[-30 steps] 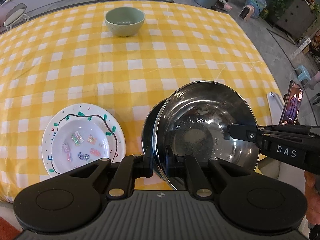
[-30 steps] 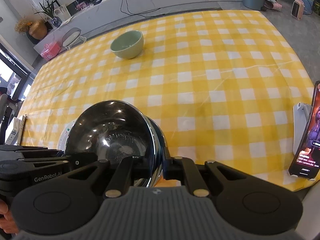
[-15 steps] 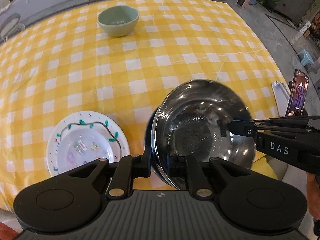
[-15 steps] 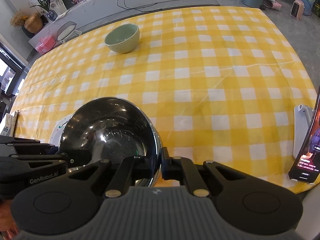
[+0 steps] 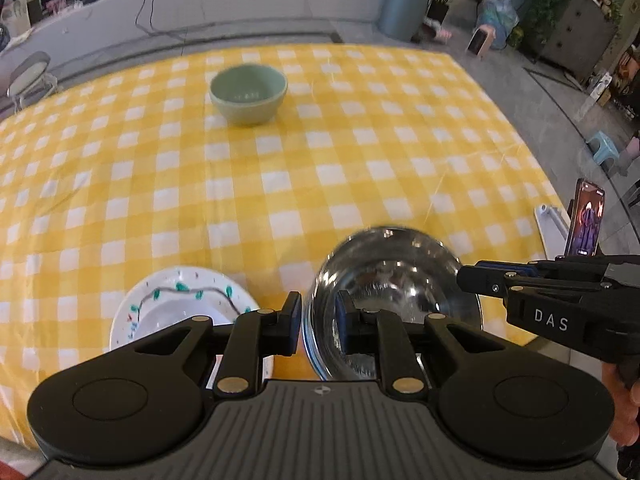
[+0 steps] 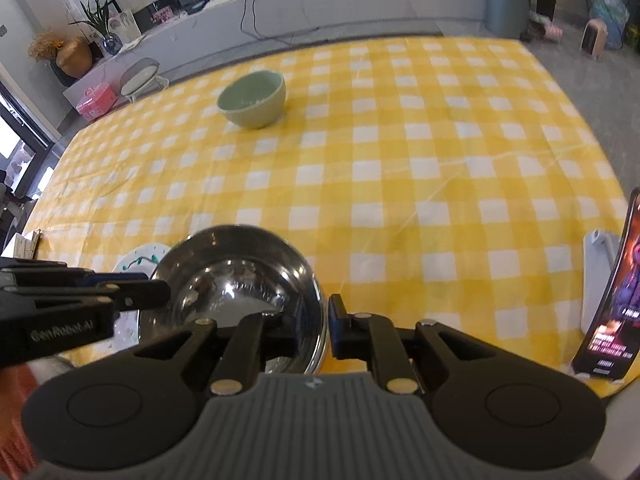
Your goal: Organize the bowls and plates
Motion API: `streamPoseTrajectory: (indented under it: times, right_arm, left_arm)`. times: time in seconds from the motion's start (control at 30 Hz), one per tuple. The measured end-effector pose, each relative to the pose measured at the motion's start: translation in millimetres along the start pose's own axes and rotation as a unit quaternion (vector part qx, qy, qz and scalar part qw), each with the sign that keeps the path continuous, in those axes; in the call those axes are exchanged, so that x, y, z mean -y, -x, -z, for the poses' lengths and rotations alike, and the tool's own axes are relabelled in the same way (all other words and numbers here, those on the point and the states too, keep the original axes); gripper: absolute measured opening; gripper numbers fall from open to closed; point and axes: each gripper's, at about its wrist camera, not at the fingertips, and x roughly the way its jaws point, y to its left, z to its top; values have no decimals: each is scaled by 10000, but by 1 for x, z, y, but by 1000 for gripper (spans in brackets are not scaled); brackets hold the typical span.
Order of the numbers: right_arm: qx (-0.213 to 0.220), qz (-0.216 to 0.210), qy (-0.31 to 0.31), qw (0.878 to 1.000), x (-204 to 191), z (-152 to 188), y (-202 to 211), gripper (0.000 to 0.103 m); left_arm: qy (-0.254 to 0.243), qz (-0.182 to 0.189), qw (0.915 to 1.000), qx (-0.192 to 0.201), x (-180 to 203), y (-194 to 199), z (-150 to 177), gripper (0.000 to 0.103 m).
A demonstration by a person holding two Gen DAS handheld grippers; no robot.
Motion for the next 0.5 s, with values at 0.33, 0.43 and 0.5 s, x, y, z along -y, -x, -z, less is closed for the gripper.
streamPoseTrajectory:
  times: [0.33,0.43,0.5]
  right_arm:
    - [115,-21,71,9999,2,-2,-7,1]
    - [118,-30,67,9999,2,-4,-5,4]
    - [213,-56,39,9997,1,-5,-1,7]
  left_arm:
    - [-101,57,9999,28,-4,-13,1,4]
    - [-112,148,9997,125,-6,-9,1,7]
    - [-132,203,9993,281,-6,-3,-2,8]
